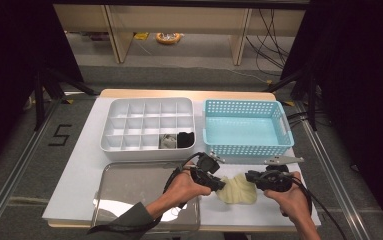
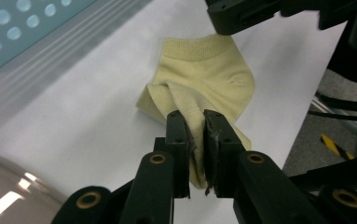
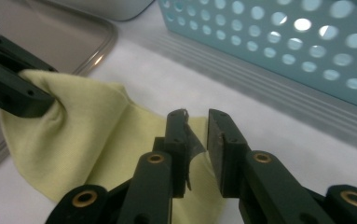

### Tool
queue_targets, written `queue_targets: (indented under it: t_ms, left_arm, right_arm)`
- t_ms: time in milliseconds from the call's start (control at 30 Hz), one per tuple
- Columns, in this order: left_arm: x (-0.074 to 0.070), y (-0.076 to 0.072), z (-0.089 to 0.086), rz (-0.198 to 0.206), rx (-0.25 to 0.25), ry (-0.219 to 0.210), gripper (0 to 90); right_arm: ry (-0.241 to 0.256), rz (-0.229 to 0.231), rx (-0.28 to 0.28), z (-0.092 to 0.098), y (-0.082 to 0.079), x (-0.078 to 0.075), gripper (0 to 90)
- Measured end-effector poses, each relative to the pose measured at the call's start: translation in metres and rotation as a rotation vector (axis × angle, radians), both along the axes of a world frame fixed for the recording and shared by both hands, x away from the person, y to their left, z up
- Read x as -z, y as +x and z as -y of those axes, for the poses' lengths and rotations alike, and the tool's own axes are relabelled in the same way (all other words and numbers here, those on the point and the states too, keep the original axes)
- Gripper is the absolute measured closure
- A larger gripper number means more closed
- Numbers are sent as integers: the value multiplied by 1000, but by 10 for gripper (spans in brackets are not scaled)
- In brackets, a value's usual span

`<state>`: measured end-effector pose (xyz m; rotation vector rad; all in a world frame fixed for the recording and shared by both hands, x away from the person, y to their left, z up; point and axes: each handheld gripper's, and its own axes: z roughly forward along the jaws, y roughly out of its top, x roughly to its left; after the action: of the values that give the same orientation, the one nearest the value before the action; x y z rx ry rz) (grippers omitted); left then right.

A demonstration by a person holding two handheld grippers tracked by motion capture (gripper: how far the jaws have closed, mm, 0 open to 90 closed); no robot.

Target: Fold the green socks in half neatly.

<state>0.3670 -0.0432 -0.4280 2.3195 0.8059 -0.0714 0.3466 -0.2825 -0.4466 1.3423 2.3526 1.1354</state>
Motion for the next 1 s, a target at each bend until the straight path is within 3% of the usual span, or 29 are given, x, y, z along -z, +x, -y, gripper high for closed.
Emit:
queue_targets:
  t_ms: [33, 67, 100, 133, 233, 267, 333, 367, 433, 500, 533, 633, 667, 700, 733, 767, 800, 833, 867, 900, 967, 1000]
  left_arm:
    - [0, 1, 4, -6, -4, -2, 796]
    - [0, 2, 7, -11, -3, 1, 793]
    - [0, 3, 11, -14, -7, 0, 791]
    - [0, 4, 15, -20, -8, 0, 787]
    - [3, 7, 25, -34, -19, 8, 771]
    - [4, 9, 28, -35, -13, 6, 770]
    - [6, 8, 35, -50, -23, -1, 769]
    - [6, 9, 38, -42, -9, -1, 766]
    - [7, 8, 43, -53, -15, -7, 762]
    - [7, 7, 48, -38, -10, 4, 769]
    - [7, 8, 49, -34, -3, 3, 769]
    - [8, 10, 55, -37, -9, -1, 765]
    - [9, 11, 56, -38, -11, -1, 759]
    - [10, 12, 57, -35, -13, 0, 748]
    - [10, 11, 59, -40, -20, -5, 745]
    - [10, 11, 60, -43, -16, -9, 740]
    - [10, 11, 60, -39, -7, -10, 726]
    - [9, 11, 60, -43, -13, -19, 687]
    - [7, 10, 60, -44, -10, -23, 649]
    - [5, 10, 59, -45, -7, -30, 637]
    - [2, 10, 56, -45, -15, -55, 592]
    - [0, 9, 54, -44, -16, -61, 577]
  right_arm:
    - [-8, 23, -13, 4, 1, -1, 777]
    - [17, -1, 5, 4, 0, -2, 775]
    - [11, 17, 9, 7, 0, -3, 774]
    - [31, -11, 17, 8, -2, -4, 771]
    - [7, 34, 6, 14, -1, -6, 761]
    - [26, 7, 15, 14, -2, -6, 760]
    - [28, 19, 14, 17, -1, -5, 758]
    - [36, 8, 26, 17, -3, -6, 758]
    - [31, 31, 14, 21, -1, -5, 756]
    - [46, 2, 36, 22, -4, -7, 754]
    - [26, 23, 32, 25, -3, -7, 753]
    - [54, 7, 59, 31, -4, -8, 750]
    - [20, 44, 52, 35, -3, -8, 748]
    - [48, 12, 67, 35, -4, -8, 748]
    - [25, 35, 55, 39, -3, -9, 748]
    - [59, 7, 77, 39, -4, -9, 747]
    - [30, 41, 68, 43, -2, -8, 746]
    - [49, 11, 89, 43, -4, -9, 745]
    - [29, 43, 75, 47, -3, -9, 744]
    - [65, 13, 91, 45, -5, -9, 743]
    - [44, 36, 87, 50, -4, -10, 740]
    - [62, 17, 107, 49, -6, -10, 738]
